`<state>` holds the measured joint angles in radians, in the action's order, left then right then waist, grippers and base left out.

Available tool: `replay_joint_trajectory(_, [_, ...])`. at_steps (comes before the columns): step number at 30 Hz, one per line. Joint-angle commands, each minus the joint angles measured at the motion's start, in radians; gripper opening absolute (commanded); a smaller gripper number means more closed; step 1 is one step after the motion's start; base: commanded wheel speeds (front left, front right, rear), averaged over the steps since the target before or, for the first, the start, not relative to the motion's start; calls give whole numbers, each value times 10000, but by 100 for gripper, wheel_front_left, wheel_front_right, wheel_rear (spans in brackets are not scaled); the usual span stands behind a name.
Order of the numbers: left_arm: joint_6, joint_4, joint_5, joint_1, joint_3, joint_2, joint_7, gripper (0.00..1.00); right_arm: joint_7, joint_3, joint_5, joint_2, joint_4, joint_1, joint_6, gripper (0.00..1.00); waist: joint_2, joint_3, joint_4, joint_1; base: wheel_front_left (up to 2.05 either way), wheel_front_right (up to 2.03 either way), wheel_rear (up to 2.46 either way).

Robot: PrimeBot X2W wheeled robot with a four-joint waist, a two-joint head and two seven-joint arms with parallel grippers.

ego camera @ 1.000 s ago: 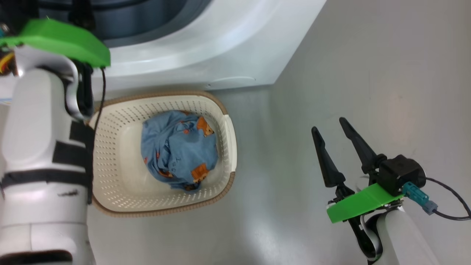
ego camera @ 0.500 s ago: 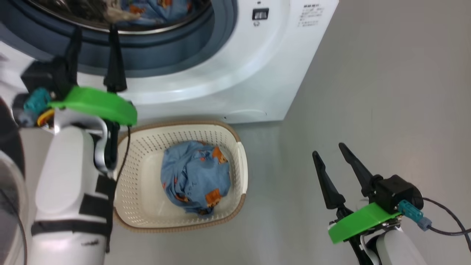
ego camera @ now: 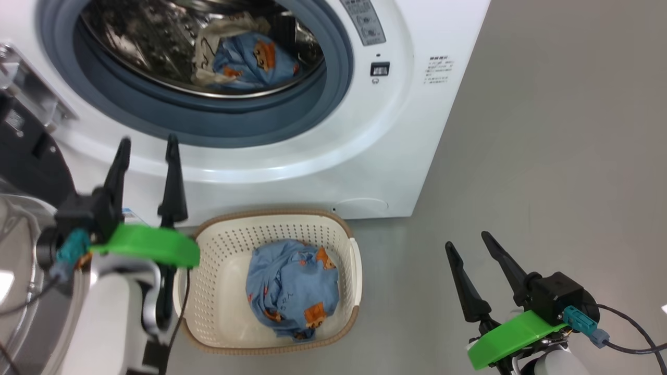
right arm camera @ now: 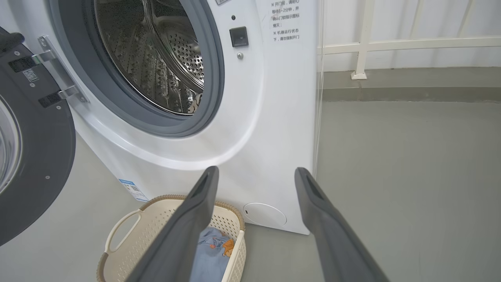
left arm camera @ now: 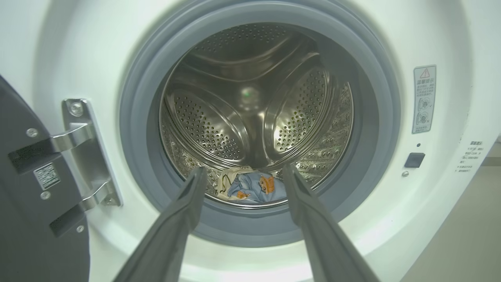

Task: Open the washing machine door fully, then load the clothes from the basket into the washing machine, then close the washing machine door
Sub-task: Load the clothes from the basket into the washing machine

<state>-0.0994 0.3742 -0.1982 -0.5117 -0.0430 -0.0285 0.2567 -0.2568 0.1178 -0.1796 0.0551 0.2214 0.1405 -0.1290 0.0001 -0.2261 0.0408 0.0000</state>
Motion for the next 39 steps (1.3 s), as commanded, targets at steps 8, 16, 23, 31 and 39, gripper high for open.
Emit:
replay_joint_trajectory(8, [300,-1397,-111,1984,515,-377,51,100,-49,176,-61,-49,-308,-284,-17,100,-1,792,-12,0,0,0,0])
replay_joint_trajectory(16, [845,-2575,-326,3670,1016,-363,51,100,-49,-22,63,-49,-604,-507,-17,100,-1,1060,-93,0,0,0,0])
replay_joint_trajectory(23, [1077,-3086,-287,4647,1053,-341,51,100,-49,-169,221,-49,-769,-616,-17,100,-1,1181,-88,0,0,0,0])
replay_joint_trajectory(31, [1147,-3339,-229,5215,974,-342,51,100,-49,-340,368,-49,-1101,-770,-17,100,-1,1314,-82,0,0,0,0])
replay_joint_trajectory(39, [1272,-3367,-262,5483,928,-323,51,100,-49,-401,459,-49,-1196,-924,-17,100,-1,1499,-148,0,0,0,0])
